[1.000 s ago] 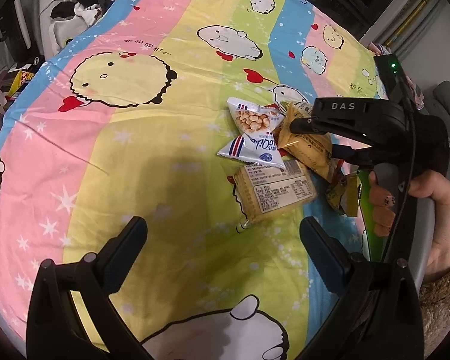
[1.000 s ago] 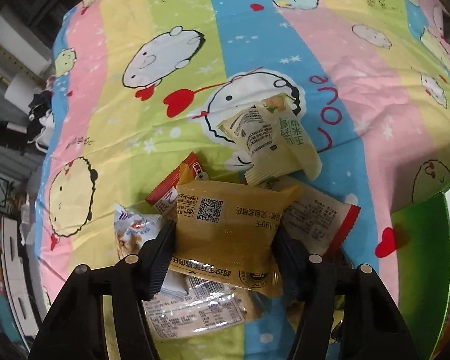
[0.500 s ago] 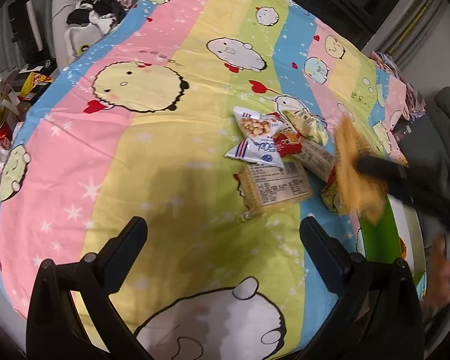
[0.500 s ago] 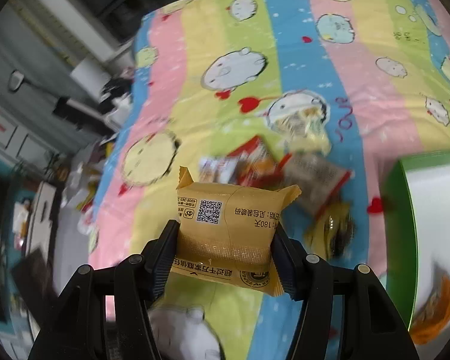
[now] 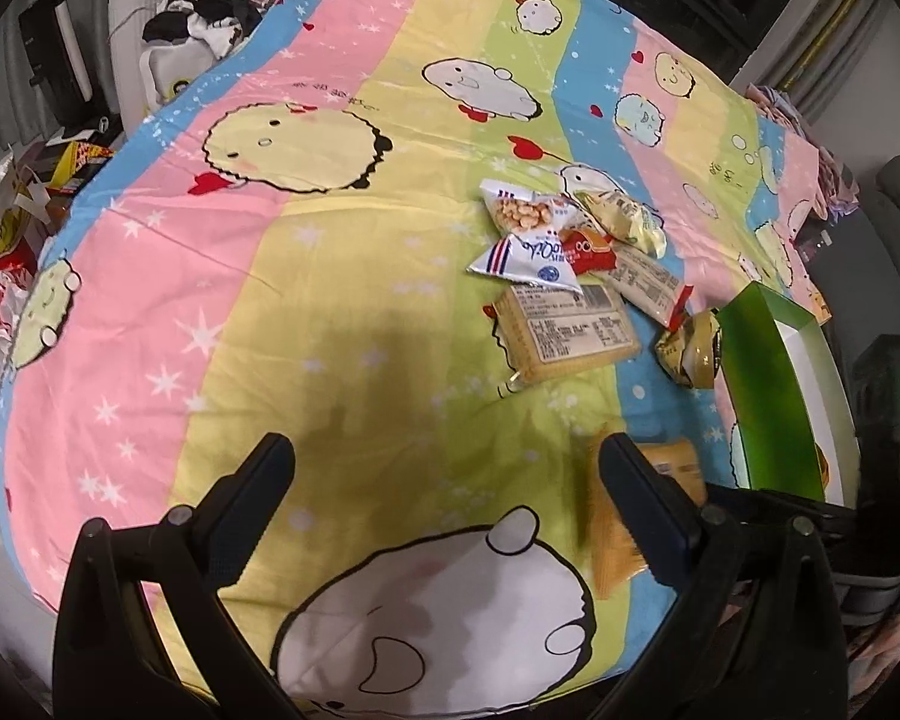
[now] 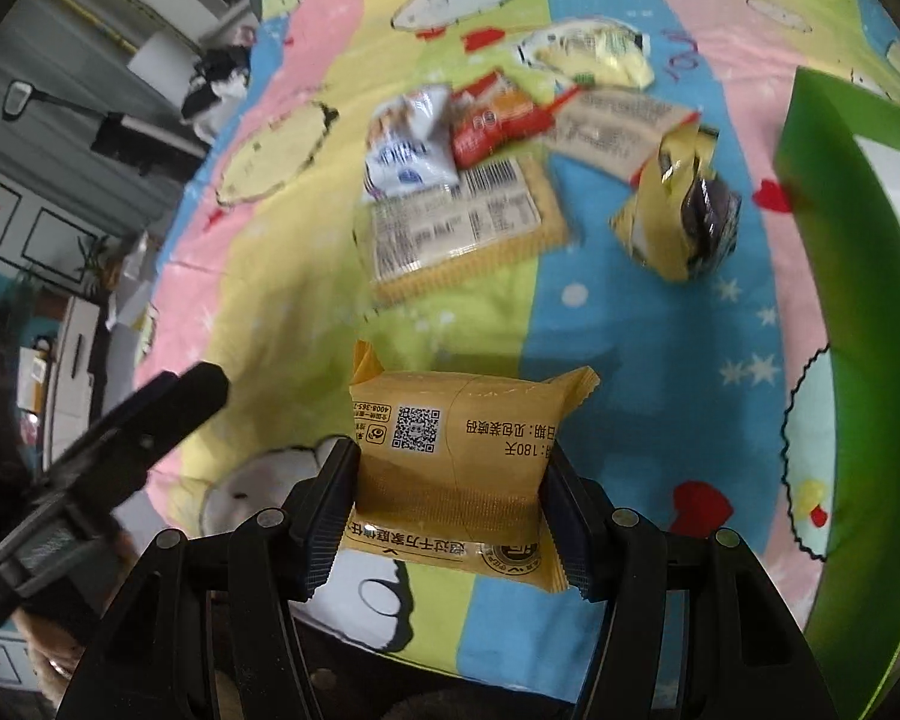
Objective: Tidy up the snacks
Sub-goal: 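Lift the yellow packet with the right gripper and carry it to the box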
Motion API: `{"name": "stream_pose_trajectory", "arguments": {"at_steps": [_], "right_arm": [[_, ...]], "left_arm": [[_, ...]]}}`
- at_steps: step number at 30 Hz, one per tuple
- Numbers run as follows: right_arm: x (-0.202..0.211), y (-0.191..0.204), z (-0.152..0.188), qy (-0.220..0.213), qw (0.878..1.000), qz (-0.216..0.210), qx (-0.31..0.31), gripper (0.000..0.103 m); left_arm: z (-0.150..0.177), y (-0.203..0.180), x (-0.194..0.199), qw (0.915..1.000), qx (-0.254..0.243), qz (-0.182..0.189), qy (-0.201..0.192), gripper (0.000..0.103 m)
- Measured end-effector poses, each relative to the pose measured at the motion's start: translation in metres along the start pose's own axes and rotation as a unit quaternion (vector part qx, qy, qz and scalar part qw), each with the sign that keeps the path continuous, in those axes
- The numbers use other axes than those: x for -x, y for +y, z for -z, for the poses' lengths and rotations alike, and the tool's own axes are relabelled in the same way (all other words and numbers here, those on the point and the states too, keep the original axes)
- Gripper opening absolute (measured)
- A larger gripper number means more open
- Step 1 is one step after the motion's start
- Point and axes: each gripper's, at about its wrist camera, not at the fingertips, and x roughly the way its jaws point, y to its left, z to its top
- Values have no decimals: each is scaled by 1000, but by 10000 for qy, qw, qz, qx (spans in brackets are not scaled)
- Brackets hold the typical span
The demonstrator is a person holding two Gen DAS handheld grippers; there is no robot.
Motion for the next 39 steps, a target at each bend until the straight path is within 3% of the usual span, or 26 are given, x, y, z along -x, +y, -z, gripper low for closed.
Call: {"name": "stream_pose_trajectory", "arguments": {"at_steps": [4, 8, 14, 21, 27, 29, 32, 39], "right_arm": [[4, -4, 2, -119, 9999, 61, -48, 67], [27, -16, 4, -434, 9981, -339, -261, 69], [46, -32, 8, -819, 9937, -534, -540, 69], [38, -43, 12, -800, 9911, -762, -738, 69], [15, -51, 13, -505, 9898, -1011, -871, 66], [8, -52, 13, -414, 9900, -1017, -885, 63], [0, -53, 12, -360, 9918, -856, -879, 57], [-6, -59, 11, -376, 9900, -1018, -904, 56]], "left_arm": [[2, -4, -3, 9999, 1, 122, 69, 101], [4, -13, -3, 9994, -109, 310, 64, 98], [13, -37, -9, 9952, -345, 884, 228, 91], [27, -64, -31, 9886, -717, 1174, 620, 73], [34, -74, -45, 9850, -828, 1250, 857, 63], [36, -74, -48, 9838, -827, 1301, 914, 55], [37, -74, -50, 9836, -807, 1329, 919, 51], [37, -76, -50, 9831, -921, 1347, 828, 49]]}}
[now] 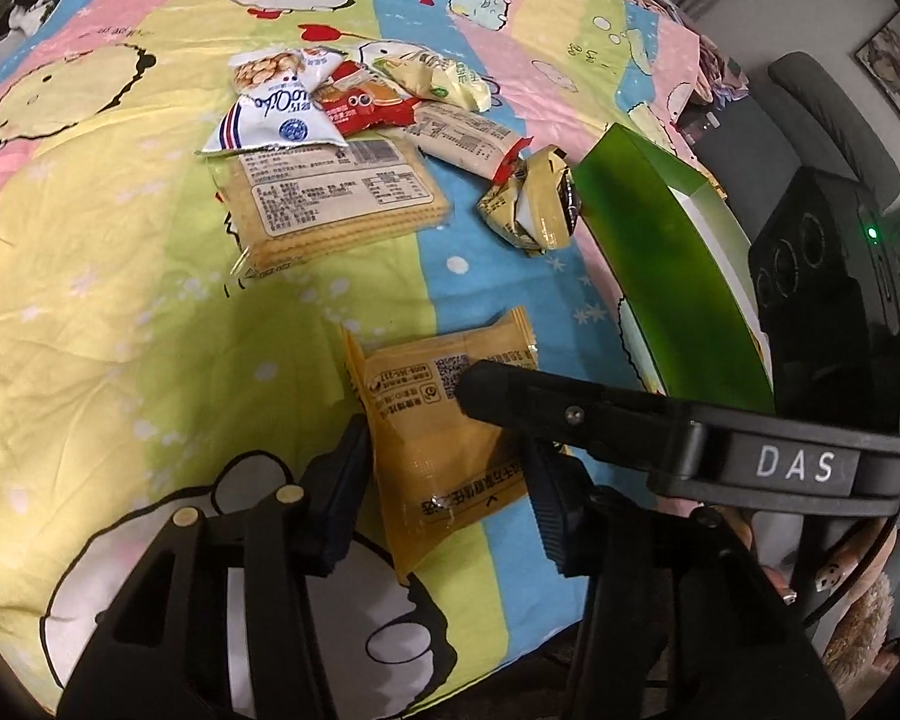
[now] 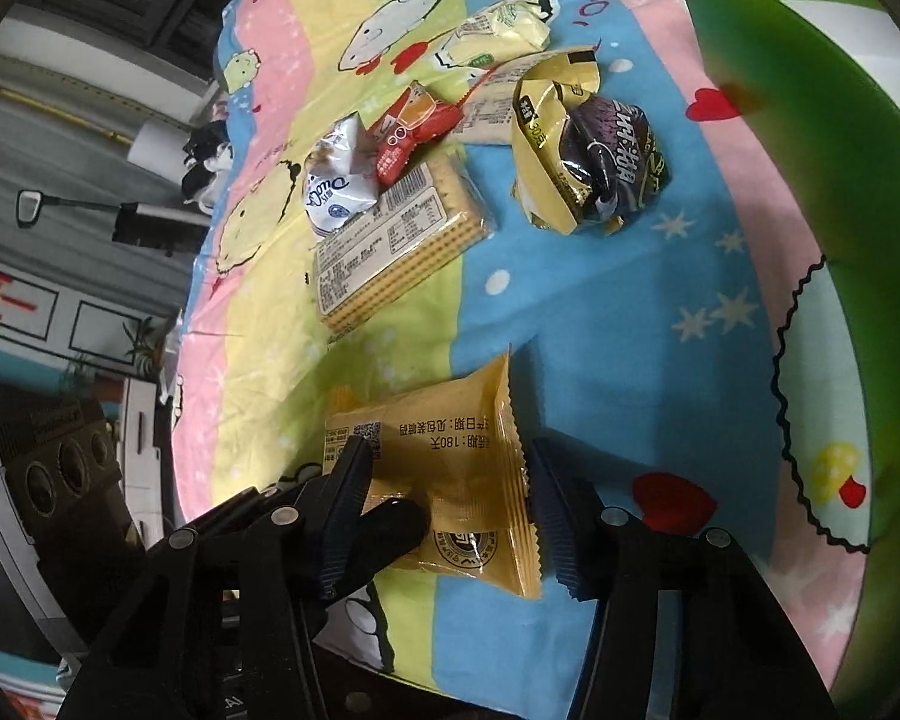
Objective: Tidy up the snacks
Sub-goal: 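Lift the yellow packet with the right gripper and carry it to the box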
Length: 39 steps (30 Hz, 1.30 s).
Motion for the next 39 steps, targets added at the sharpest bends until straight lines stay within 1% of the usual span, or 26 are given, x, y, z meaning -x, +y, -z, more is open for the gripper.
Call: {"name": "stream_pose_trajectory", "arguments": {"at_steps": [3, 4, 6, 8, 11, 19, 26, 29, 35, 39], "right_arm": [[0, -2, 2, 1, 9998, -182, -38, 55], [0, 1, 3, 12, 9998, -195, -23, 54], [4, 4, 5, -50, 9999, -138, 50, 54], [7, 8, 5, -120, 9998, -110, 94, 54], [20, 14, 5, -273, 9994, -121, 170, 54], [72, 33, 3, -945, 9944, -162, 439, 54], [116, 38, 1, -1515, 9869, -96, 544, 54], [133, 36, -2, -1735, 9831, -20, 591, 54], [164, 18, -17, -2062, 9771, -28, 532, 54], [180, 7, -30, -2234, 9733, -30, 523, 54]], "left_arm": [[1, -5, 1, 9999, -25, 109, -29, 47], [1, -8, 1, 10000, -66, 51, -52, 47], [1, -15, 3, 9997, -204, -54, -95, 47], [0, -16, 6, 9997, -173, 7, -154, 47], [-3, -25, 16, 9990, -314, 19, -313, 47], [-18, -57, 48, 9938, -711, 122, -844, 47], [-31, -85, 62, 9876, -1053, 290, -1128, 47], [-39, -99, 64, 9851, -1160, 413, -1201, 47], [-58, -134, 59, 9798, -1468, 455, -1279, 47], [-72, -150, 54, 9767, -1570, 507, -1370, 47]]}}
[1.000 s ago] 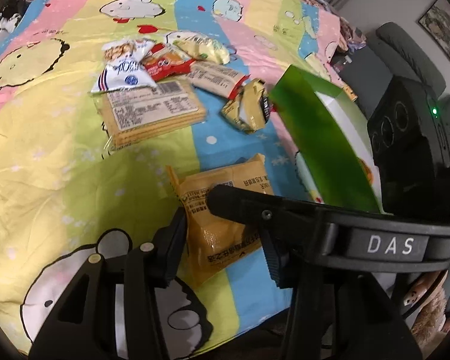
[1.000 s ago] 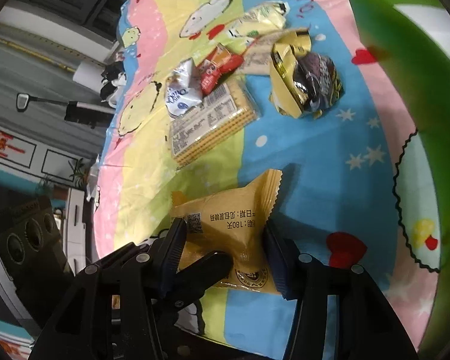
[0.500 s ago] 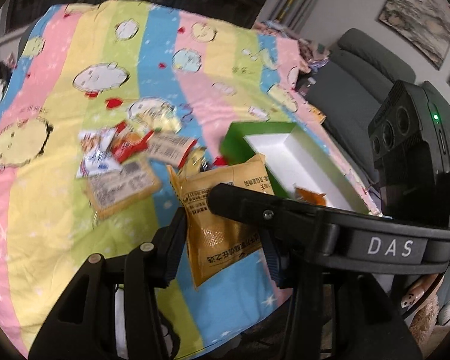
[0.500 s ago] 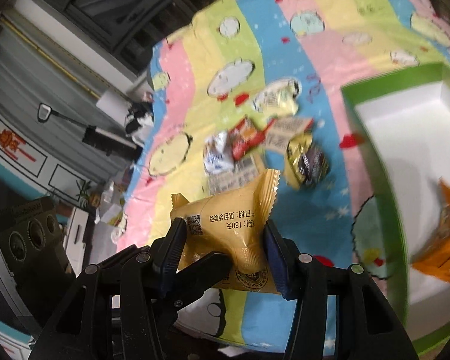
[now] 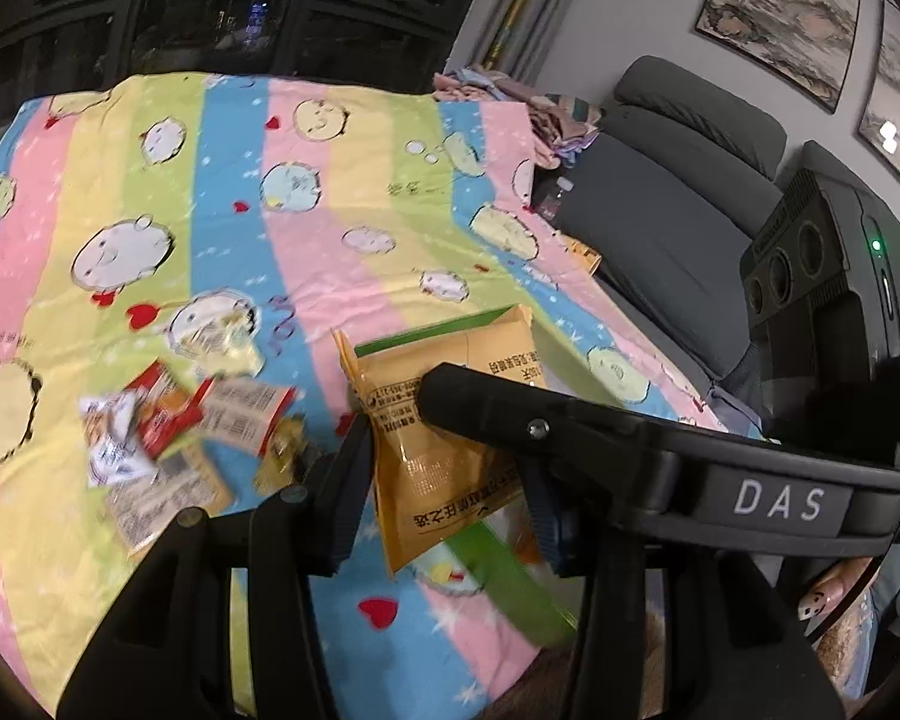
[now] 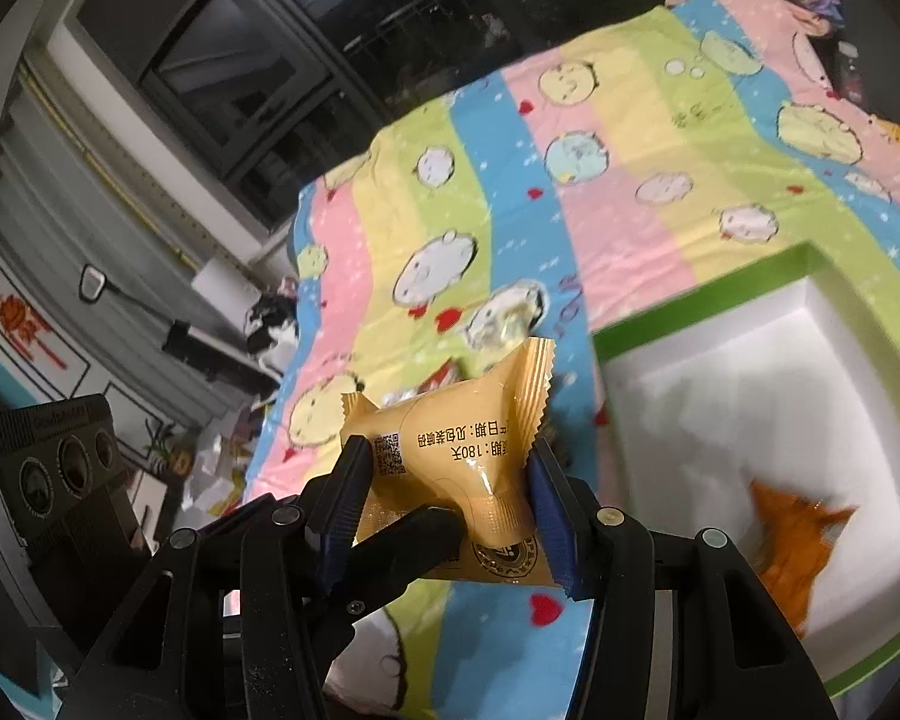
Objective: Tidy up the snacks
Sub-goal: 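Lift the yellow packet with the right gripper and carry it to the box, then open the right gripper to release the yellow packet into the box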
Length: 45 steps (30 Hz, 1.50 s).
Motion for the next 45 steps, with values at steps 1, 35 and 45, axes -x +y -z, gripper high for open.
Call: {"name": "stream_pose_trajectory", "arguments": {"at_steps": [1, 35, 45], "right_arm": [[1, -2, -5, -20, 10000, 12, 12, 54], [-34, -166, -14, 495, 9855, 562, -1520, 54], [-20, -165, -12, 187, 9844, 843, -1531, 62]], "left_arm": [[-5, -3, -4, 10000, -10, 16, -14, 47], [9, -40, -163, 9925, -39, 185, 1210, 48], [15, -37, -121, 9979, -45, 28, 639, 73]]}}
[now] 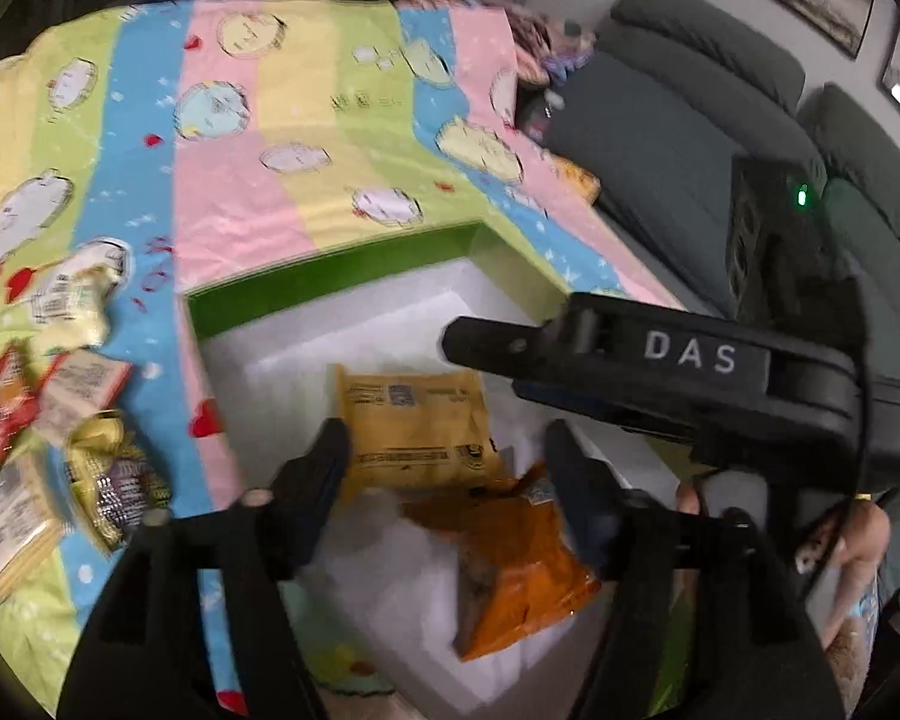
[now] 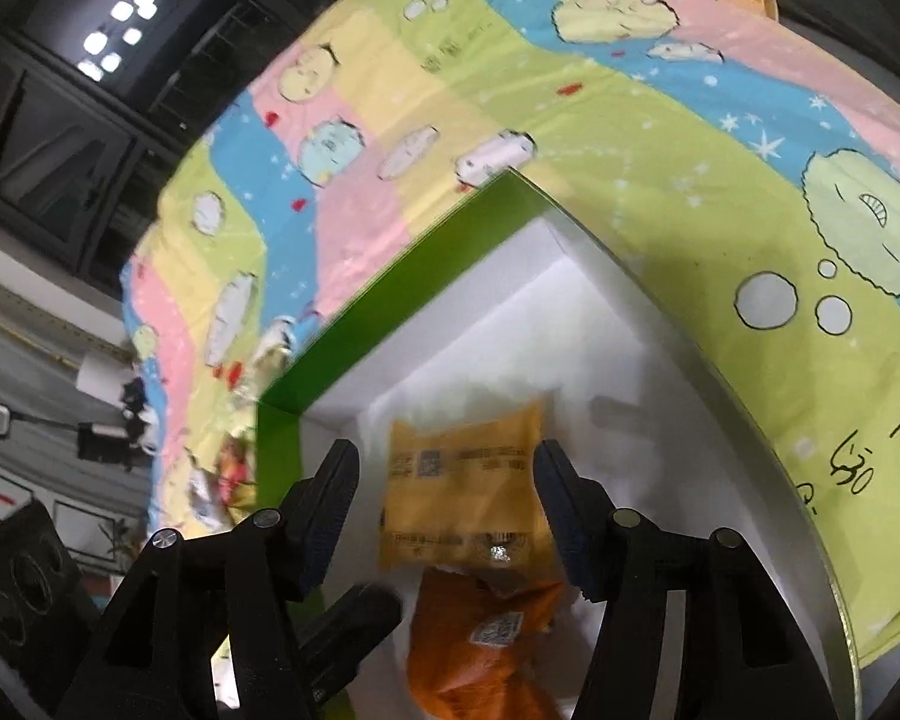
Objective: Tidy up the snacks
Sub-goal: 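Open the right gripper to release the yellow packet into the box, then move the right gripper to the clear biscuit pack and grasp it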
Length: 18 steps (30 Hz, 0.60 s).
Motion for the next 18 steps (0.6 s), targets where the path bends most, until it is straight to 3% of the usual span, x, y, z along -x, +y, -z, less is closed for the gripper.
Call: {"name": "stream_pose_trajectory", "arguments": {"at_steps": [4, 9, 18], "right_arm": [[10, 20, 5, -270, 9992, -1, 279, 69], [8, 54, 18, -333, 9968, -186, 703, 74], [-3, 118, 52, -480, 9866, -135, 1552, 77]], "left_arm": [[6, 20, 36, 9989, 148, -306, -330, 82], [21, 69, 77, 9926, 703, -820, -554, 89], [69, 165, 124, 9666, 1586, -1900, -666, 90]]}}
